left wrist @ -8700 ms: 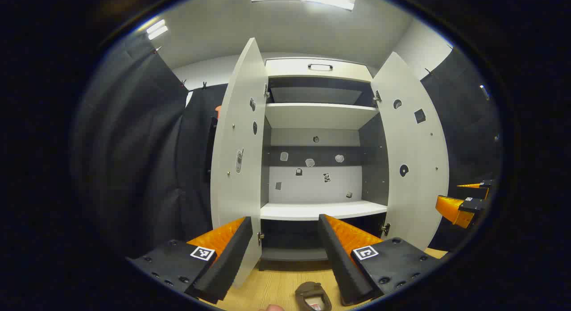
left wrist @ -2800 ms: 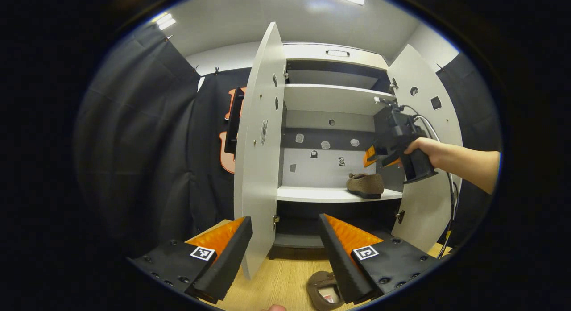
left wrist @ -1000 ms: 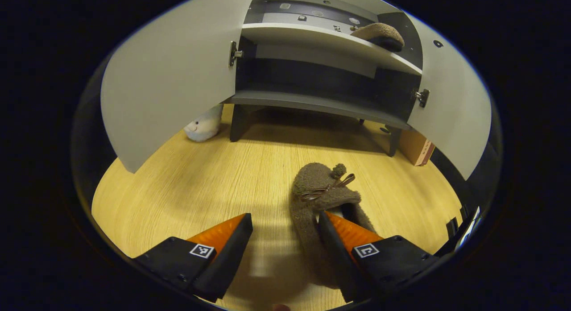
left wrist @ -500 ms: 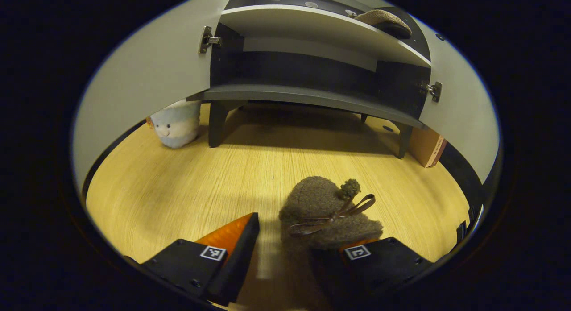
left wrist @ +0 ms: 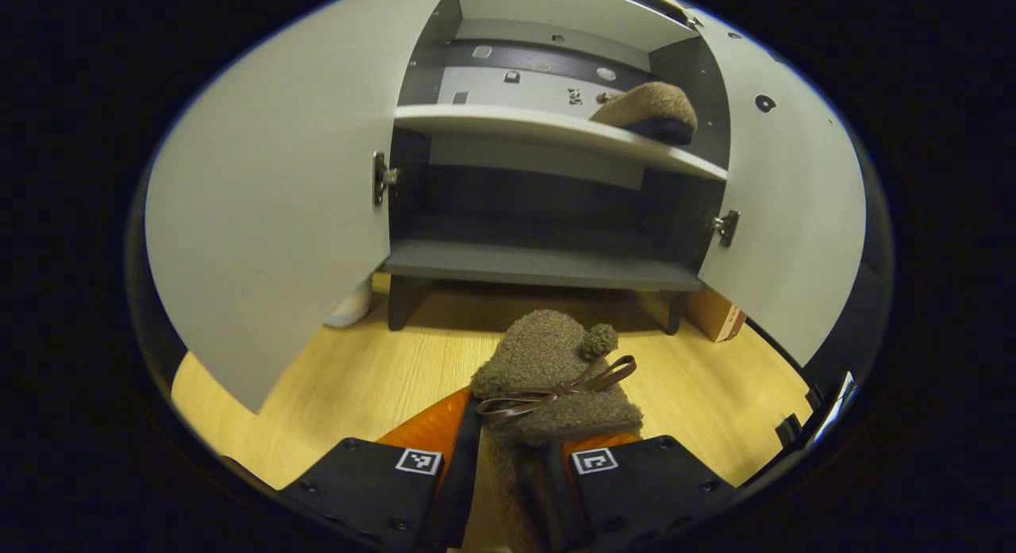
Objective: Grab one shoe with the right hand and put it into the shoe cabinet, grab the other shoe with the left hand and put it into the shoe cabinet; then close the right door with the right hand and the left door with the left hand.
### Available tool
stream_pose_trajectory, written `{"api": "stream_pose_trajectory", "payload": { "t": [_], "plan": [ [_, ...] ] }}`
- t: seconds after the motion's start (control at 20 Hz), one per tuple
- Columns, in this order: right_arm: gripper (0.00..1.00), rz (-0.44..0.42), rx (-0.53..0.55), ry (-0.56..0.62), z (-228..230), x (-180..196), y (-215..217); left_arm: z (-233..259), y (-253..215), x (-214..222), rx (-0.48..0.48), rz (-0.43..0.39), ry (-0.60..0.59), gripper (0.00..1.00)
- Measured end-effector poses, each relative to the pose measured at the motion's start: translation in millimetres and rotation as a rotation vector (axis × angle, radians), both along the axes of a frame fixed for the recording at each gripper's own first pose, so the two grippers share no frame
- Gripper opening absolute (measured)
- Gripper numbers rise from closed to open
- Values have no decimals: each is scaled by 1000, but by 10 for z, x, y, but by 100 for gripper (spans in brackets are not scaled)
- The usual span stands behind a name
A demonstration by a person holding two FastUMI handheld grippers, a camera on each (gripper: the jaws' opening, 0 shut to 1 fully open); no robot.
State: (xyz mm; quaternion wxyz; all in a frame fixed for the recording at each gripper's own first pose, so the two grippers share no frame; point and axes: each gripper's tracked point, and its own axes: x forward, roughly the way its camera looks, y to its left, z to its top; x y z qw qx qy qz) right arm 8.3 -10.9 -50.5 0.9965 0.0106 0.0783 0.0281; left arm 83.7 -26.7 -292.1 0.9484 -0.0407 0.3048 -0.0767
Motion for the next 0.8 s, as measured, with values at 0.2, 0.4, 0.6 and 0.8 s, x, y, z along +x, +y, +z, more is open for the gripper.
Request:
{"api": "stream_pose_trajectory", "payload": {
  "t": [0.2, 0.4, 0.6, 0.8],
  "plan": [
    [92, 30, 5, -9, 23, 45, 99, 985, 109, 574, -25, 48, -106, 45],
    [92, 34, 11, -4, -4, 29, 111, 1818, 133, 1536, -41, 61, -209, 44],
    [92, 7, 11, -3, 15, 2, 3, 2235, -19, 2317, -110, 67, -229, 44],
    [92, -37, 3, 2, 18, -27, -164, 2244, -117, 3083, -55, 65, -197, 47]
  ]
}}
